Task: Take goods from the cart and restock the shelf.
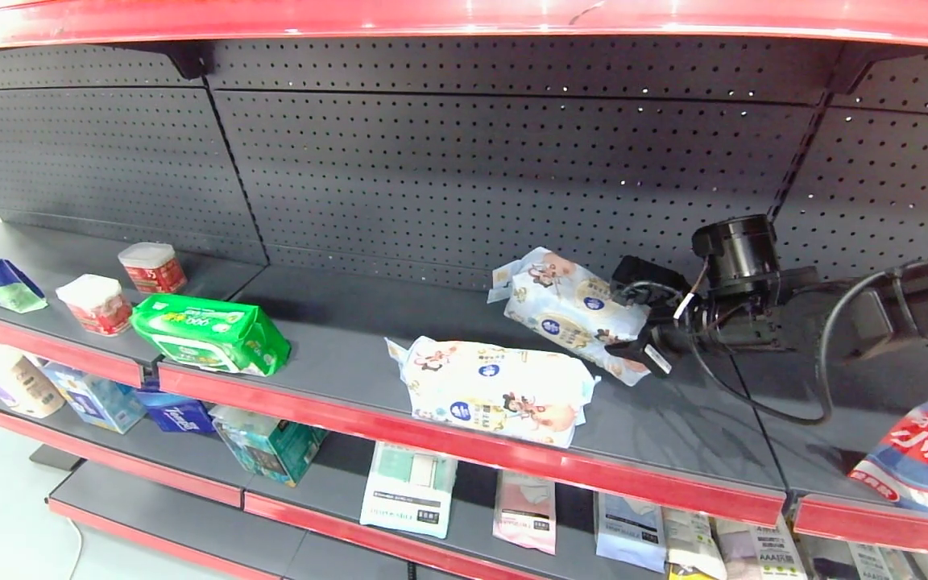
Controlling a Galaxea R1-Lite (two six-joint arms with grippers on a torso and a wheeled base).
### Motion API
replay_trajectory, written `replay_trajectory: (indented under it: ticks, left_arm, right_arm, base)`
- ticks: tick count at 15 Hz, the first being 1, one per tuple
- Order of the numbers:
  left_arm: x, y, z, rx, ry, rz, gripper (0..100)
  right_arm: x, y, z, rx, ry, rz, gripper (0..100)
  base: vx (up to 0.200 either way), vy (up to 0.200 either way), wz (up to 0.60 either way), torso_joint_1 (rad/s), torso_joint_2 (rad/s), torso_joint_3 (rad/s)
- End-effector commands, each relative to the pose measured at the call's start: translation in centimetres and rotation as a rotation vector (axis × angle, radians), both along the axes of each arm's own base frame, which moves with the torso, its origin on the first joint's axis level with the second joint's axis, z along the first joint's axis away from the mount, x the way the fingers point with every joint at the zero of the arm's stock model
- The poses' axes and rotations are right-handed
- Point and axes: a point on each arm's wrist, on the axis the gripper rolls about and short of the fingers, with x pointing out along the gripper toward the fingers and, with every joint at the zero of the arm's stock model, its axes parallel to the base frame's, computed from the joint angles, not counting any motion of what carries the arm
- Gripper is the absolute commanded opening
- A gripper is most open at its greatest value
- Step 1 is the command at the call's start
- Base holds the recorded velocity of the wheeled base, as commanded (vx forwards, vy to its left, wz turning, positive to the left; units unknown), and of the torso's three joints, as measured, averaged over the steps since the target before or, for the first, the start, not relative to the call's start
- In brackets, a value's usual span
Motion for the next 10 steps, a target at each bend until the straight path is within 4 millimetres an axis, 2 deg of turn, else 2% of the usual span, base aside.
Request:
replay_trajectory:
  ticks: [1, 8, 9, 10]
  left_arm:
    - [0.0, 0.0, 0.0, 0.0, 0.0, 0.0, 100]
    - [0.0, 0.0, 0.0, 0.0, 0.0, 0.0, 100]
    - [0.0, 0.0, 0.0, 0.0, 0.0, 0.0, 100]
    - [0.0, 0.0, 0.0, 0.0, 0.0, 0.0, 100]
  right_arm:
    - [0.5, 0.5, -0.4, -0.002, 0.002, 0.011, 0]
    - [0.9, 1.5, -0.8, -0.007, 0.008, 0.036, 0]
    - [0.9, 1.7, -1.0, -0.01, 0.013, 0.04, 100]
    - [0.9, 1.8, -1.0, -0.009, 0.014, 0.041, 100]
  base:
    - [0.0, 0.0, 0.0, 0.0, 0.0, 0.0]
    - [0.0, 0.0, 0.0, 0.0, 0.0, 0.0]
    - [0.0, 0.0, 0.0, 0.0, 0.0, 0.0]
    - [0.0, 0.0, 0.0, 0.0, 0.0, 0.0]
